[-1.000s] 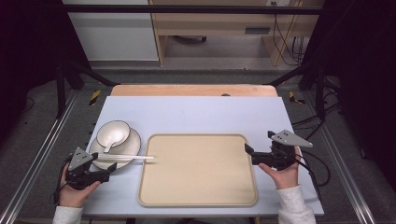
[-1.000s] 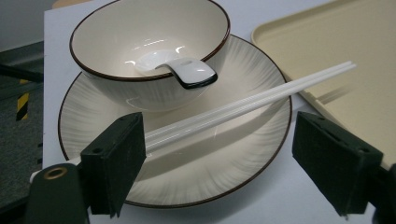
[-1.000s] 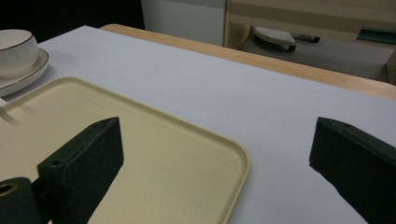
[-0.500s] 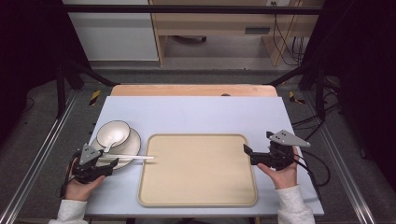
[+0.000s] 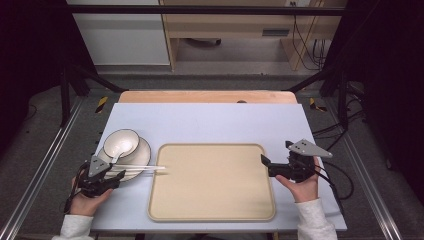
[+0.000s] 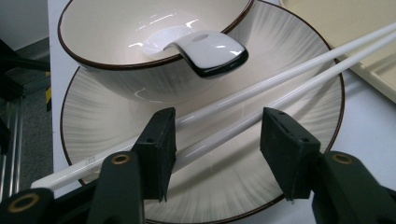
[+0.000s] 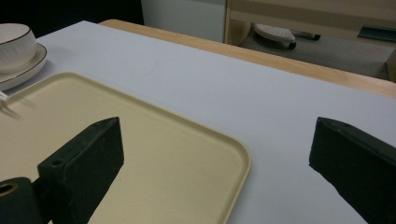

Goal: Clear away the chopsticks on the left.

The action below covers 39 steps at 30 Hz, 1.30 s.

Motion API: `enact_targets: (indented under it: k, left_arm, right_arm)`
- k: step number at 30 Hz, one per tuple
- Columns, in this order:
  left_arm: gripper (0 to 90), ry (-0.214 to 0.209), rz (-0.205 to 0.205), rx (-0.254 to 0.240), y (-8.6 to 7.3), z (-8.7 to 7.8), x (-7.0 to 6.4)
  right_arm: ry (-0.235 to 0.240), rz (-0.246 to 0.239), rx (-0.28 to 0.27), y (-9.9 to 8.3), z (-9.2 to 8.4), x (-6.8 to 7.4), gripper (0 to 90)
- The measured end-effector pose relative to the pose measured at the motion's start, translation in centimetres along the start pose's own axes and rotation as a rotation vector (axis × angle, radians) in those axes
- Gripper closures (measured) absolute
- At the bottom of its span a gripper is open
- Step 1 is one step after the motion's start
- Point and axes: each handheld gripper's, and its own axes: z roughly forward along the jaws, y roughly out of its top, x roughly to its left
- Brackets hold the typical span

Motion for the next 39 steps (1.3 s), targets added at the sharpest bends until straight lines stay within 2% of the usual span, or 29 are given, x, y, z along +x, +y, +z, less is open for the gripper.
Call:
enact_targets:
  k: [7, 13, 22, 31, 34, 39]
  left_arm:
    - [55.8, -0.022, 0.000, 0.013, 0.2, -0.2, -0.1]
    - [59.6, -0.037, 0.020, 0.032, 0.4, -0.2, -0.4]
    - [66.3, -0.058, 0.022, 0.037, 0.7, -0.2, -0.8]
    - [75.4, -0.107, 0.038, 0.051, 1.1, -0.1, -1.4]
    - [79.1, -0.111, 0.051, 0.064, 1.2, 0.1, -1.8]
    - [82.4, -0.110, 0.043, 0.064, 1.3, 0.2, -2.1]
  right_arm:
    - [-0.001, -0.002, 0.001, 0.0, 0.0, 0.0, 3.6]
    - [0.000, -0.004, 0.003, 0.0, 0.0, 0.0, 3.7]
    - [0.001, -0.005, 0.002, 0.0, 0.0, 0.0, 3.7]
    - [0.001, -0.010, 0.003, 0.0, 0.1, -0.1, 3.8]
    - [0.001, -0.008, 0.003, 0.0, 0.0, -0.1, 3.9]
    - [0.000, -0.012, 0.004, 0.0, 0.1, -0.1, 3.9]
